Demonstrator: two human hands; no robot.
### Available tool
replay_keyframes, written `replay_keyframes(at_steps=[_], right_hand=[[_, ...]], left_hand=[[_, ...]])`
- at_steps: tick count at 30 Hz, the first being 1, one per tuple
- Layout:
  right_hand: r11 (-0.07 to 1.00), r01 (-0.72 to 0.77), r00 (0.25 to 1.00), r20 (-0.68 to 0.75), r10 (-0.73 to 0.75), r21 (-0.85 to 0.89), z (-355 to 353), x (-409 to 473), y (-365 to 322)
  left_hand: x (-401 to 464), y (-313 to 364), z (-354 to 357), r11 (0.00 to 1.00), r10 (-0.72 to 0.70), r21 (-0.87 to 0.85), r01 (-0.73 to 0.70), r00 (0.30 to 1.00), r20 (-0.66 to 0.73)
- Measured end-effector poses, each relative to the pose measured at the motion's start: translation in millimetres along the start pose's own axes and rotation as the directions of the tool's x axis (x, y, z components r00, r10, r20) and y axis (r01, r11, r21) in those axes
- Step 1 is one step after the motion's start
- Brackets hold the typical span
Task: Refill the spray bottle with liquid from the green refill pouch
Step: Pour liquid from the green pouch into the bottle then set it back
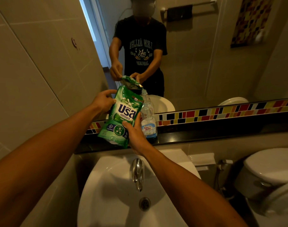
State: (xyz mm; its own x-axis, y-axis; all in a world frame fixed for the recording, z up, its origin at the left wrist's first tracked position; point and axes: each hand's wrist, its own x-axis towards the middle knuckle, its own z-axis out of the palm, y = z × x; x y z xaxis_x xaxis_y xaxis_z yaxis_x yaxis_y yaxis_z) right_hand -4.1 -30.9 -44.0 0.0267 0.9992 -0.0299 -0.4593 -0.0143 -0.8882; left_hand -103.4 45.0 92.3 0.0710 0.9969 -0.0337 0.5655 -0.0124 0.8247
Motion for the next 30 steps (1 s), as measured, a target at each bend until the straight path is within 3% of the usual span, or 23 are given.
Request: replay_keyframes(at_steps=[30], right_hand=[[0.997, -0.022, 1.000, 0.015, 0.021, 0.079, 8, -2, -8]], left_hand=[[-5, 13, -7, 0.998, 0.025, 0.052, -0.025, 1.000, 0.007]])
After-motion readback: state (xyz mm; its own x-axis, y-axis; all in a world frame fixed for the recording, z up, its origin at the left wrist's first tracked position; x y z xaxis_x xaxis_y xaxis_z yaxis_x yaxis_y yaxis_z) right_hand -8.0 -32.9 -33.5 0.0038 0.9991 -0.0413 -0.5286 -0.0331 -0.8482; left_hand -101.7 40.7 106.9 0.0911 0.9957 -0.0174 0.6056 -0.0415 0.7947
